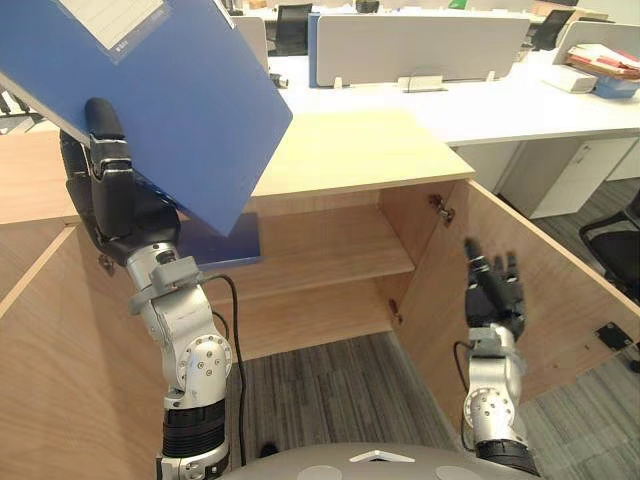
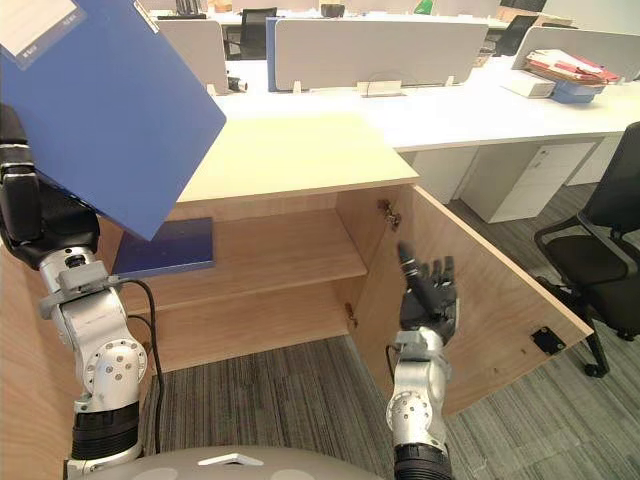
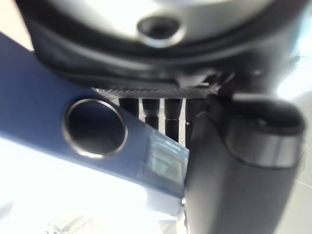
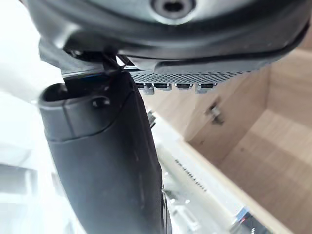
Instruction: Walk over to the cabinet, pick up the folder, carry it to the office cabinet, place the folder inside the office cabinet, then close the office cabinet door
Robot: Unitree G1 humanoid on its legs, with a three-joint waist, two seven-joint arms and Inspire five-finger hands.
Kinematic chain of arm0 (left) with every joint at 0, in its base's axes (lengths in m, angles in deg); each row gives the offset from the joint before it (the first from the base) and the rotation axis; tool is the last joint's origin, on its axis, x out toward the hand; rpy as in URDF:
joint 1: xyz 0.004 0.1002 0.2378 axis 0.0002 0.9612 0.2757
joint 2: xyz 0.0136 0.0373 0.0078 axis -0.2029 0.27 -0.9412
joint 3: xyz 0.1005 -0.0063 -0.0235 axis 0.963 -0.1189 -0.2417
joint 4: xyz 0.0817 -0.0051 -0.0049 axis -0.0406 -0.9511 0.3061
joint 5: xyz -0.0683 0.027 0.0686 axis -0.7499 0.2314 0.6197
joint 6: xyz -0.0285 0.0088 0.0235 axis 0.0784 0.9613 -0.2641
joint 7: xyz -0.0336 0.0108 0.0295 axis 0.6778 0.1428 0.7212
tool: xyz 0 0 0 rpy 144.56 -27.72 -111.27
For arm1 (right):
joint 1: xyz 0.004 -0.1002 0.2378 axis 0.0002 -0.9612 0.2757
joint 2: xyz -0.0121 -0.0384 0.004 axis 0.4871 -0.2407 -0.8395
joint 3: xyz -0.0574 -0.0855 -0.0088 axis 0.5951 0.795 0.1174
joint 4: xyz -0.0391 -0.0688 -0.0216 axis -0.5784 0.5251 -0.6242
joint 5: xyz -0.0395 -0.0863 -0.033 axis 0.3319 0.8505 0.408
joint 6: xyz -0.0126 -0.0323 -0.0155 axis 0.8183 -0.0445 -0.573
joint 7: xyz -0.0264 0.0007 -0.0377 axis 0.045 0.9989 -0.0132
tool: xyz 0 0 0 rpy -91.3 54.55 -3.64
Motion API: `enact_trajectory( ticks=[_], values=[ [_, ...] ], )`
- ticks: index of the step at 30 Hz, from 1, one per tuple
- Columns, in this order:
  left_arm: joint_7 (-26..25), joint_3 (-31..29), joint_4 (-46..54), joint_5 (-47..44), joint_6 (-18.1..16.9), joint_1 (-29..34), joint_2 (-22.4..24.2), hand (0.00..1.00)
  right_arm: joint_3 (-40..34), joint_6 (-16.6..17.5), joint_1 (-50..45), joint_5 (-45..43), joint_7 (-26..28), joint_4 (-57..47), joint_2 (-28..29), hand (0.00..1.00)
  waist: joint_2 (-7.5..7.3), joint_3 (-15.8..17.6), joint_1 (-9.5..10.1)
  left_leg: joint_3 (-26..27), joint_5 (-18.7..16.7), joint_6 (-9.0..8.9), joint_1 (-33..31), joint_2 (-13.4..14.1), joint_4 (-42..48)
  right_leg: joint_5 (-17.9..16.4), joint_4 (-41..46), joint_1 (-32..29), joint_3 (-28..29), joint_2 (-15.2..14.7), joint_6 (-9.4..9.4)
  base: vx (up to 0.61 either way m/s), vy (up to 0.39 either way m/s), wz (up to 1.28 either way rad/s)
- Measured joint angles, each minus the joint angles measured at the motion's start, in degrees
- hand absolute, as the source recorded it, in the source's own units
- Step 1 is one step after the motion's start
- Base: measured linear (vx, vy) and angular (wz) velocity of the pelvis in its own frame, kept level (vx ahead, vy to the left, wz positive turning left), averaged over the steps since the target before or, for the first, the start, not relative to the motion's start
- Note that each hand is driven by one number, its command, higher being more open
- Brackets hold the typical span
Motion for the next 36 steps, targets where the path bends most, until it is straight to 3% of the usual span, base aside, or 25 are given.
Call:
enact_trajectory(
  ticks=[8, 13, 22, 28, 36],
  values=[
    [3.19, 2.97, -0.07, 0.03, 2.59, 0.0, -1.29, 0.0, 0.4, 2.38, 16.8, 7.68, -0.72, -9.07, -8.03, 1.0, 0.52, 0.06, -0.25, 0.2, 0.02, 0.02, 0.07, 0.0, 0.02, 0.52, 0.09, 0.0, 0.18, 0.03, 0.49, 0.0, -0.001, -0.01],
    [4.58, 8.11, -0.53, 0.2, 3.67, -0.02, -2.59, 0.0, 7.78, 1.74, 29.66, 18.16, -3.64, -7.97, -15.52, 1.0, 1.71, 0.54, 0.58, 0.07, 0.18, 0.2, 0.1, -0.04, 0.0, 0.56, 0.19, 0.04, 0.06, 0.01, 0.55, 0.0, 0.0, 0.01],
    [9.83, 16.52, -3.73, 0.56, 6.83, -0.19, -5.66, 0.0, 21.46, -3.08, 42.62, 19.16, 1.0, 5.34, -23.61, 1.0, 2.32, 0.53, 1.73, -1.63, 0.91, 0.35, -0.89, -0.38, -0.03, 0.6, 0.21, 0.12, -1.62, 0.0, 0.61, -0.01, -0.003, 0.1],
    [9.83, 16.61, -5.35, 0.42, 7.07, -0.18, -6.22, 0.0, 28.0, -4.9, 51.02, 18.88, 4.26, 12.18, -30.64, 1.0, 3.08, 1.07, 2.73, -2.48, 1.45, 0.47, -1.62, -0.42, -0.03, 0.88, 0.14, -0.09, -2.42, 0.13, 0.68, -0.02, -0.007, 0.07],
    [9.9, 17.69, -5.32, -0.21, 6.74, -0.18, -8.7, 0.0, 34.1, -5.18, 59.21, 17.04, 7.77, 19.04, -35.27, 1.0, 3.16, 1.12, 3.73, -2.81, 1.62, 0.52, -1.88, -0.47, -0.02, 0.94, 0.12, -0.09, -2.78, 0.13, 0.71, 0.0, -0.004, 0.01]
  ],
)
